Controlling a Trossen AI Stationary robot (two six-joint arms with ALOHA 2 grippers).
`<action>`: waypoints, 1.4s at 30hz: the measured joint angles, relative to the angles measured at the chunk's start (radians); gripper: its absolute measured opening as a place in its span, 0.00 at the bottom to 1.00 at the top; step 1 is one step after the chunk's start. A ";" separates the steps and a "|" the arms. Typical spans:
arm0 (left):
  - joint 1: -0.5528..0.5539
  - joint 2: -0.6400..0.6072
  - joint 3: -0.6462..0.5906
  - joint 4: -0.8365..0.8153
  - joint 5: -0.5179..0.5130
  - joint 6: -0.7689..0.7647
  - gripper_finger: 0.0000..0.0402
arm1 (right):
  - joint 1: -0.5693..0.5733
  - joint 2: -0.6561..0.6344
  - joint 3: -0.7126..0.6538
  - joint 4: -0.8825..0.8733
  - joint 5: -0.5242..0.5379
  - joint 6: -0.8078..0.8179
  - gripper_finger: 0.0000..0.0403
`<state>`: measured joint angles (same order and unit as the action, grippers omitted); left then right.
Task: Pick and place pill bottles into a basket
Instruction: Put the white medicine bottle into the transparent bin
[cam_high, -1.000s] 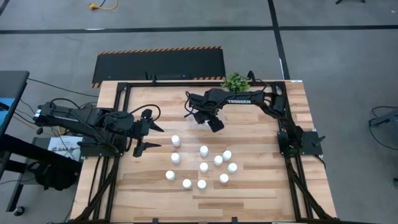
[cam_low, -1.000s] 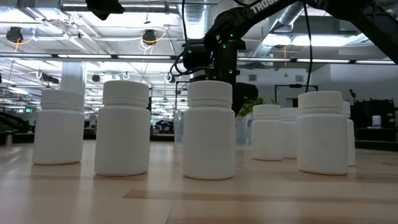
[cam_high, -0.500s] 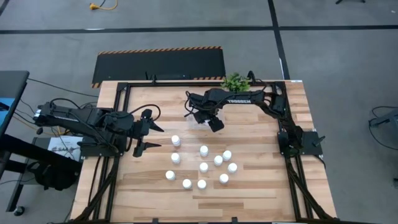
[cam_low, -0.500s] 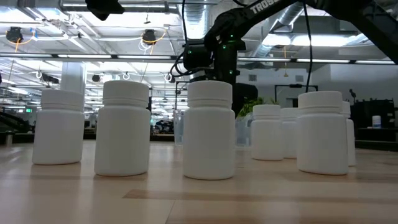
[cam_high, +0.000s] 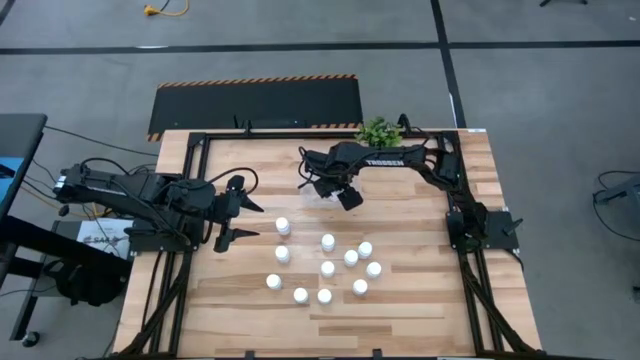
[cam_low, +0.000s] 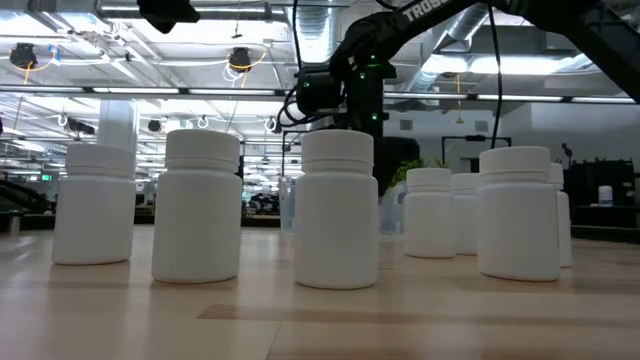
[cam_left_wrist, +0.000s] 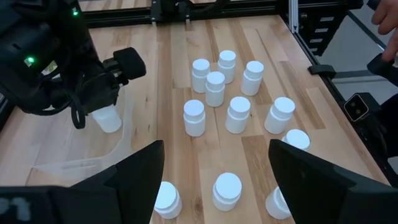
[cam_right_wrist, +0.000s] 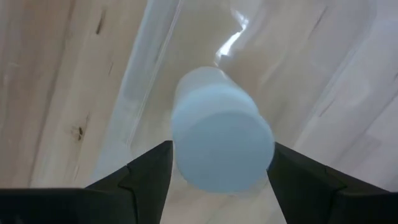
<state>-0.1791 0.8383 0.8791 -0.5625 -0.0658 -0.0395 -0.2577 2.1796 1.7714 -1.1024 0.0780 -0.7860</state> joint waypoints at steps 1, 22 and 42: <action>0.000 0.000 0.000 0.000 0.000 0.000 0.69 | 0.000 0.000 0.000 -0.001 0.000 0.000 0.61; 0.000 0.000 0.000 0.000 0.000 -0.006 0.69 | -0.016 -0.002 0.135 -0.138 0.056 0.031 0.61; 0.000 0.000 0.000 -0.004 0.022 0.001 0.69 | 0.053 -0.115 0.565 -0.465 0.047 0.466 0.61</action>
<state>-0.1791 0.8383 0.8791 -0.5663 -0.0435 -0.0383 -0.2046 2.0643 2.3365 -1.5672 0.1251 -0.3199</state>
